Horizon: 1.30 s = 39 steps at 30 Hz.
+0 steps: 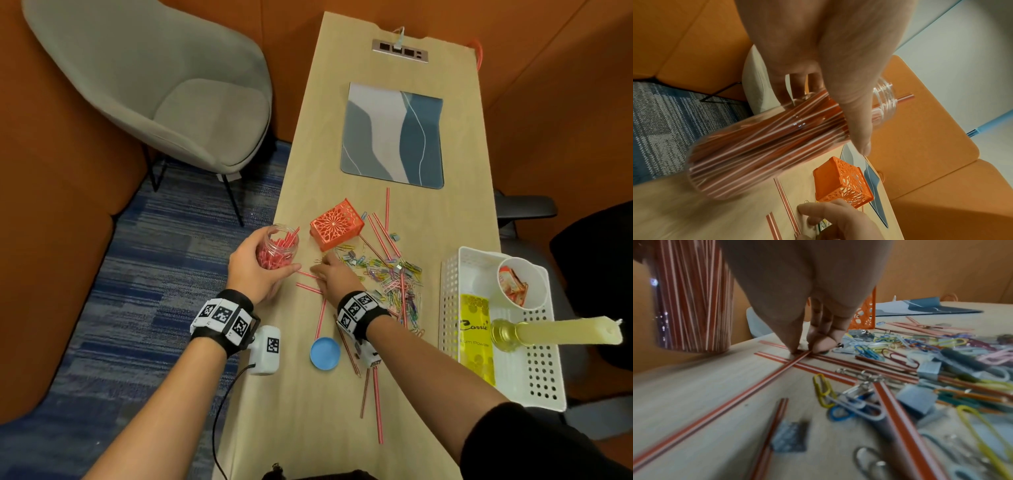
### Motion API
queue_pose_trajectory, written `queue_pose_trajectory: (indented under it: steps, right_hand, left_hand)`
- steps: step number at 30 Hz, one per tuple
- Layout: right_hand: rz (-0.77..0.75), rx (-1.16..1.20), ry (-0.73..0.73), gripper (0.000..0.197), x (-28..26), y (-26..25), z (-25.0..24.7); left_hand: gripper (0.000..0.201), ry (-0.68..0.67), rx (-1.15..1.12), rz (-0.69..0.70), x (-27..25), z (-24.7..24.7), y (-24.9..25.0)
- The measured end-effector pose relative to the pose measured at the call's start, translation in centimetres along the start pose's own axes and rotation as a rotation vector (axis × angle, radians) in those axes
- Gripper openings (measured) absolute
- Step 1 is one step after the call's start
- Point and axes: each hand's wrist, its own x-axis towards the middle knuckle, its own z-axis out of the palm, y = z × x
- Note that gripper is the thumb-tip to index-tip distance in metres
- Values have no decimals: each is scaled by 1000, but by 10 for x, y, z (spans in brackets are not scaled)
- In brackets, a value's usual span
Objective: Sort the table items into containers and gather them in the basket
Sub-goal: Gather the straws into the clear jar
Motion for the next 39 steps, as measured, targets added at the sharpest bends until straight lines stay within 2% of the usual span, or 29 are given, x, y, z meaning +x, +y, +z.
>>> queue_pose_trajectory:
  steps: [6, 9, 11, 12, 16, 19, 26, 35, 39]
  right_hand:
    - [-139, -69, -120, 24, -20, 15, -12]
    - [-199, -164, -203, 42, -34, 16, -19]
    - [-197, -246, -244, 57, -37, 12, -21]
    - [-185, -276, -252, 58, -37, 9, -21]
    - [-172, -370, -249, 29, -31, -12, -21]
    - [-150, -476, -311, 22, -22, -27, -26]
    - [-157, -651, -369, 28, -5, -45, -33]
    - [-86, -545, -313, 25, -4, -32, -30]
    - [-36, -538, -336, 25, -4, -28, -38]
  left_hand:
    - [74, -21, -16, 22, -2, 6, 2]
    - [74, -35, -21, 27, -4, 10, 3]
    - [74, -43, -23, 30, -6, 11, 4]
    - [74, -44, -23, 31, -7, 12, 5]
    - [74, -44, -6, 33, -8, 13, 6]
    - [74, -48, 13, 37, -8, 13, 7]
    - [80, -48, 40, 36, -3, 6, 9]
    - [75, -47, 30, 24, 2, 9, 10]
    - [75, -68, 11, 26, 2, 11, 13]
